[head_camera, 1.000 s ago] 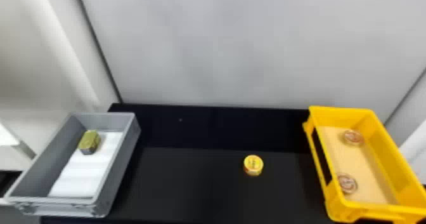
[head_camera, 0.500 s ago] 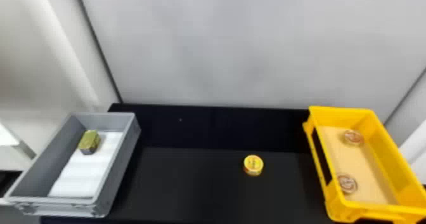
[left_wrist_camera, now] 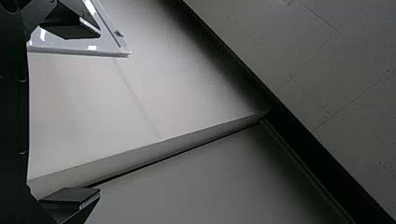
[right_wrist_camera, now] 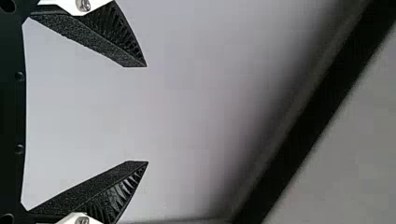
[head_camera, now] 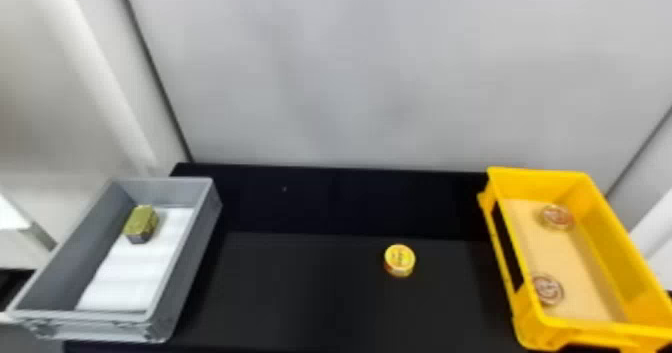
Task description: Pick up the round yellow can and place it in the yellow rectangular box
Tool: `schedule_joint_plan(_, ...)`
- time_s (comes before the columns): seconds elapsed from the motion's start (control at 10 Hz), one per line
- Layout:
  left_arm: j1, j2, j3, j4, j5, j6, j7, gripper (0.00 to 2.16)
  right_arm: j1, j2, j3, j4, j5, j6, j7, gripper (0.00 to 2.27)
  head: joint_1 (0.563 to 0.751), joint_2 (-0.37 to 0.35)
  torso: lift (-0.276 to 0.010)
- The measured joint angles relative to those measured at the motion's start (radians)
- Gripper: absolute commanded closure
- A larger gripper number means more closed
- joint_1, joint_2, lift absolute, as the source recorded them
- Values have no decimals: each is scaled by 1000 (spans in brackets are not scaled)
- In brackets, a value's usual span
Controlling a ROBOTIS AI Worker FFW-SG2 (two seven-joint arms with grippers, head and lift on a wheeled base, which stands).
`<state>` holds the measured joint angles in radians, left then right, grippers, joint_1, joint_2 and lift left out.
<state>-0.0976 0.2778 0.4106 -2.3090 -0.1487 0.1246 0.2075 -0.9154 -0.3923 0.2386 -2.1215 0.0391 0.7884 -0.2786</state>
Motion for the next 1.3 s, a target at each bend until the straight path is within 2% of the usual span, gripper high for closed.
schedule_joint_plan(0.2, -1, 2, -2, -2, -1, 8, -3, 84, -29, 52, -38, 60, -136, 221, 1, -2, 694, 54, -3)
schedule_joint_plan(0.3, -1, 2, -4, -3, -1, 11, -3, 84, -27, 72, -73, 111, -222, 282, 1, -2, 694, 54, -3)
schedule_joint_plan(0.6, -3, 2, -8, -3, 0, 12, -1, 84, 38, 89, -157, 316, -530, 305, -44, -2, 694, 54, -3)
schedule_joint_plan(0.8, -7, 2, -13, 0, 3, 11, -4, 99, 92, 89, -135, 451, -673, 293, -66, -2, 694, 54, -3)
schedule_joint_plan(1.0, -11, 3, -18, 3, 5, 9, -6, 107, 132, 103, -72, 562, -752, 291, -58, -2, 694, 54, -3)
schedule_joint_plan(1.3, -16, 3, -30, 8, 5, 4, 9, 130, 197, 161, -6, 693, -777, 340, 4, -2, 694, 54, -3)
